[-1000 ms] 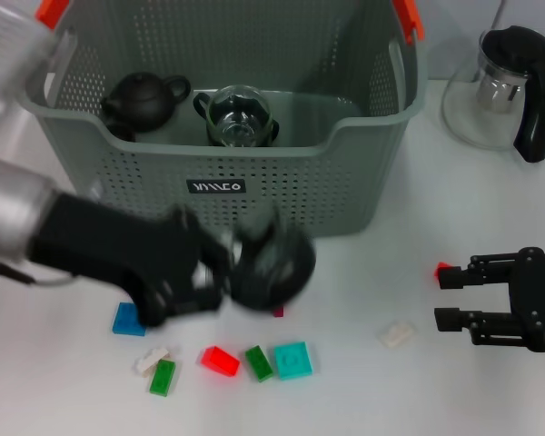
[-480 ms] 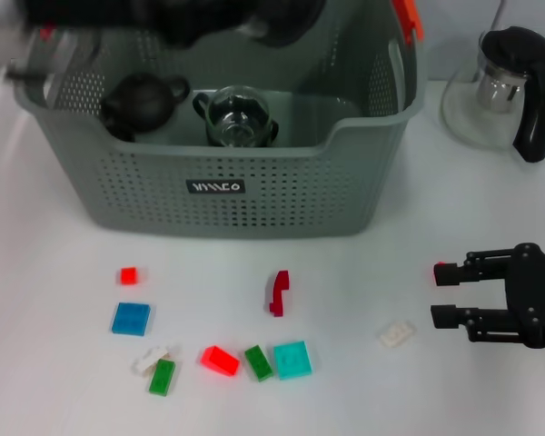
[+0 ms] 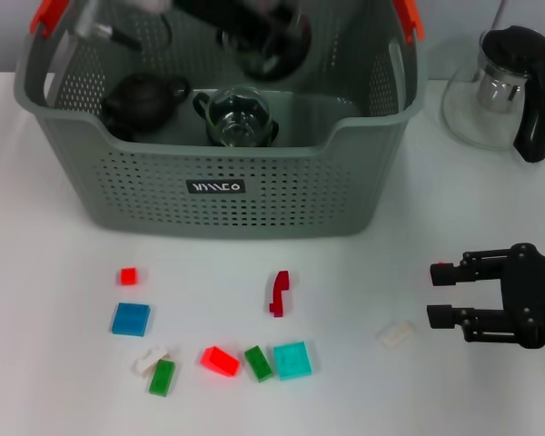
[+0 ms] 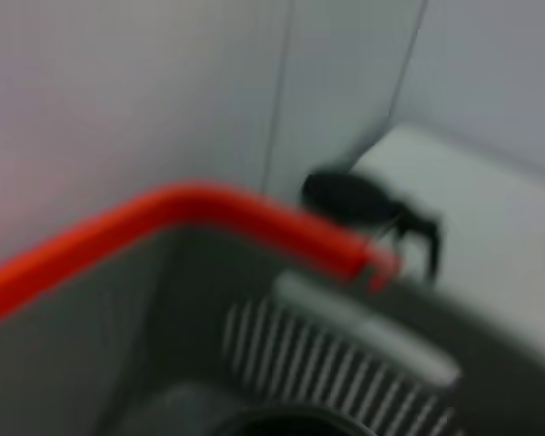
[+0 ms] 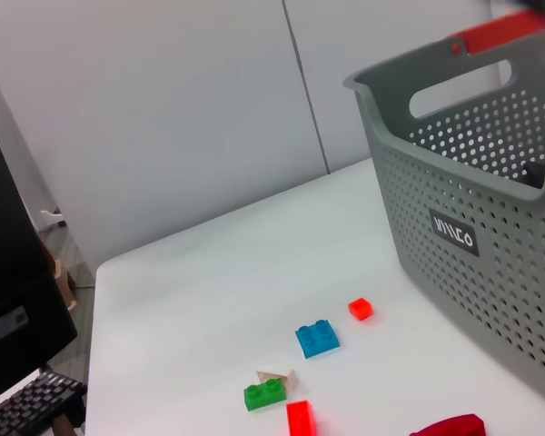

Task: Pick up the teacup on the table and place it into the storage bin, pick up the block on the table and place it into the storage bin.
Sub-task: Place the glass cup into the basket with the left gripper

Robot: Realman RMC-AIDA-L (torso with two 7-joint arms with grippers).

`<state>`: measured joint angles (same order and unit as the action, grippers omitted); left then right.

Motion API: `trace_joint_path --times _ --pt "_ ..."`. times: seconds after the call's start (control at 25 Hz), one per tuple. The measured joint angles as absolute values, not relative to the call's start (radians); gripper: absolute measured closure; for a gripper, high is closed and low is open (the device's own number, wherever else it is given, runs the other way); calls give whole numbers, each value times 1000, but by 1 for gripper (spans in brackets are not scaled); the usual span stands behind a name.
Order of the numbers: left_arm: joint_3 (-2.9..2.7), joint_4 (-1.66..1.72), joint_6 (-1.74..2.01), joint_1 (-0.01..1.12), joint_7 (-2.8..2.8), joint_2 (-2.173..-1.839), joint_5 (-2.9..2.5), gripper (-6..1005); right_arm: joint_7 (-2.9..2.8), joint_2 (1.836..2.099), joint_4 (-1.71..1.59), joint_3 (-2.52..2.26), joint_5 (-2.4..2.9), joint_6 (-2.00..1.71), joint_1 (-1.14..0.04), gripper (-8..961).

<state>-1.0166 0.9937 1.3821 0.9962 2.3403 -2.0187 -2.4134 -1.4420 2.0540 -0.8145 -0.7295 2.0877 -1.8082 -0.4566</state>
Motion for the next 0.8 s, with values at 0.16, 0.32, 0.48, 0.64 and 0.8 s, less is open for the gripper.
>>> trace_joint_path --times 0.16,0.32,0.48,0.64,0.8 --pt "-1041 928 1336 1020 2386 -2025 -2482 953 -1442 2054 -814 -726 2088 -1808 -454 361" --pt "-1038 886 1291 1024 2409 -2032 -2509 954 -1442 2054 -814 -729 2088 -1807 -456 361" --pt "-1041 851 1250 1023 2424 -2032 -2512 954 -1442 2053 -811 -732 2088 -1805 -459 361" --pt "-1042 824 1218 1022 2428 -2032 -2532 946 -1442 2053 -808 -732 2088 -1804 -462 361" --pt "-1038 813 1194 1021 2431 -2032 -2550 929 -1440 2052 -807 -732 2088 -1802 -463 361"
